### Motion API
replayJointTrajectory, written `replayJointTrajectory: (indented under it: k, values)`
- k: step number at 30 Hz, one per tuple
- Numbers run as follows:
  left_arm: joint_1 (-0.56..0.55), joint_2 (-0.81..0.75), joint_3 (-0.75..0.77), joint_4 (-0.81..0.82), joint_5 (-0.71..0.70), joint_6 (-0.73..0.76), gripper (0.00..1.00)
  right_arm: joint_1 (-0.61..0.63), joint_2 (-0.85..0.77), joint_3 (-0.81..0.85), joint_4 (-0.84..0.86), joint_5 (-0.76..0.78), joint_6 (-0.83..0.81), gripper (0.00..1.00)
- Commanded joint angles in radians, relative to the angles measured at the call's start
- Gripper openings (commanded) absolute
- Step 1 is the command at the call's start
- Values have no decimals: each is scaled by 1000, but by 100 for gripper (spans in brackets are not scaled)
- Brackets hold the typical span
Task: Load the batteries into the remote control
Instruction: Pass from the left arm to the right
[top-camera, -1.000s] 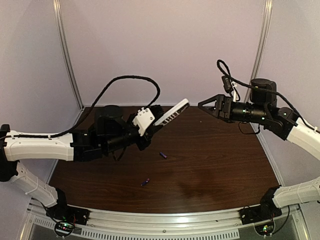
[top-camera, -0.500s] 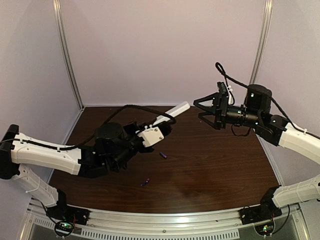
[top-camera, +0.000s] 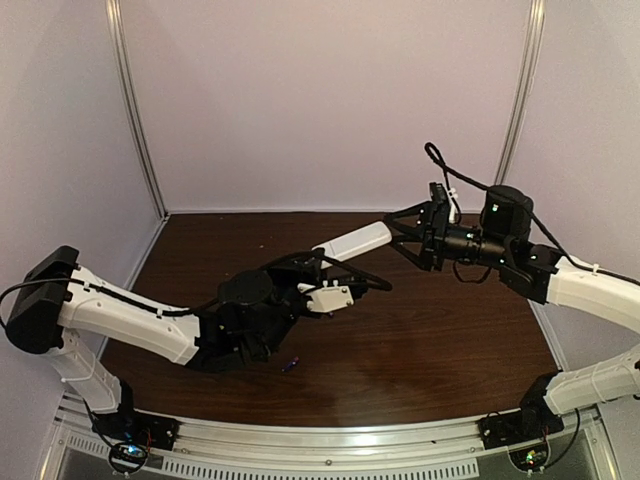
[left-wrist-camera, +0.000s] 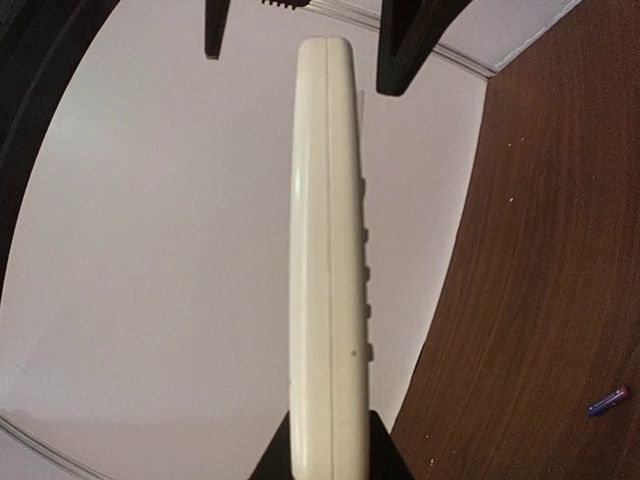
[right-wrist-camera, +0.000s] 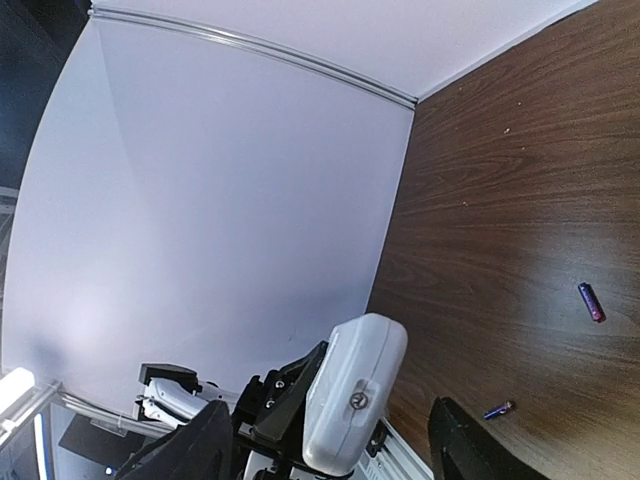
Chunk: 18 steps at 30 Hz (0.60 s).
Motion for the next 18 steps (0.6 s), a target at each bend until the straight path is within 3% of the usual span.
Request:
replayJointTrajectory:
  k: [1,7,18]
  values:
    - [-11,34,28,152,-53,85,0,16,29,-40,84,46,74,67]
    - [-30,96,35,274,-80,219,0,17,47,-61,174,69,130,65]
    - [-34,171,60,373,-116,327,0,41,92,-77,243,60,180,41]
